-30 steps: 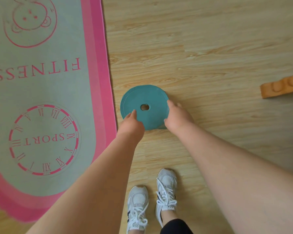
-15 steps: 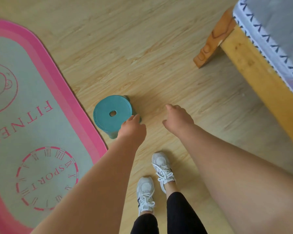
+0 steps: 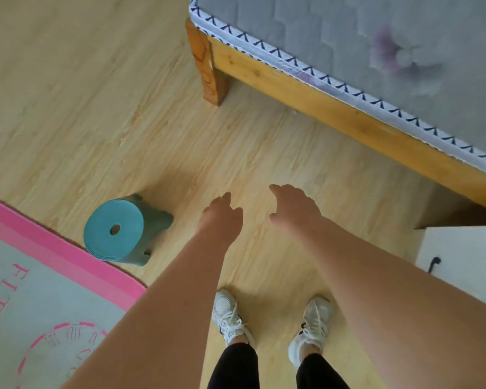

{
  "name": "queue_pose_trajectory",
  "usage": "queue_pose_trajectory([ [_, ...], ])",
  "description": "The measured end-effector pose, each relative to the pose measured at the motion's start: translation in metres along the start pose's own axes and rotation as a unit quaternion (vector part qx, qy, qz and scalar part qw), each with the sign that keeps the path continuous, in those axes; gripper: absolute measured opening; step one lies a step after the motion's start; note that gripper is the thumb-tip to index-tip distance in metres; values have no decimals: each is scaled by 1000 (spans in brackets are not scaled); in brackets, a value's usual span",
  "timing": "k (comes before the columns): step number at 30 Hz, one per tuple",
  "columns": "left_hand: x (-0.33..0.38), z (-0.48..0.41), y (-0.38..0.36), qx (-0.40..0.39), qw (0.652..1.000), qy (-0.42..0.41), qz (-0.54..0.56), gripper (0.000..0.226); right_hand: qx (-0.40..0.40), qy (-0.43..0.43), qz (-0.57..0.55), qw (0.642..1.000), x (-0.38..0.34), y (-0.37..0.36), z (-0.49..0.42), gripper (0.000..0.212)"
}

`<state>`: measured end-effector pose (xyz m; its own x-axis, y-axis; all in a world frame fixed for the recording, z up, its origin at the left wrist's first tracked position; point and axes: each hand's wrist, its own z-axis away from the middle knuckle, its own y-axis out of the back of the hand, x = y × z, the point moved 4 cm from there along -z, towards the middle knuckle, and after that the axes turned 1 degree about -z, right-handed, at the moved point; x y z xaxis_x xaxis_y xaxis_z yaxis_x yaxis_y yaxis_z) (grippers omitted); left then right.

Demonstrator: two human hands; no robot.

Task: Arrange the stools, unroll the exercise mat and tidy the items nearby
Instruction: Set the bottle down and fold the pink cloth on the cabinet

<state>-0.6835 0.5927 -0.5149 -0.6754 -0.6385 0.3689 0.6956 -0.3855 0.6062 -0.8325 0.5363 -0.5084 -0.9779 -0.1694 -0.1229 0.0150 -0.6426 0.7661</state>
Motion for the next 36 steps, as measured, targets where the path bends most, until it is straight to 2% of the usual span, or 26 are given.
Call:
queue_pose_trajectory([
  [8, 120, 28, -86, -17, 998, -42, -49, 56, 4, -51, -57, 997, 139, 5, 52, 65],
  [20, 290, 110, -202, -53, 969, -180, -157, 55, 46, -157, -190, 968, 332, 3, 147, 69],
  [26, 331, 125, -247, -68, 950, -234, -196, 51, 60, -207, -251, 944, 385, -6, 169, 71],
  [36, 414, 173, -308, -125, 895, -341, -258, 51, 119, -327, -321, 881, 466, -16, 238, 51],
])
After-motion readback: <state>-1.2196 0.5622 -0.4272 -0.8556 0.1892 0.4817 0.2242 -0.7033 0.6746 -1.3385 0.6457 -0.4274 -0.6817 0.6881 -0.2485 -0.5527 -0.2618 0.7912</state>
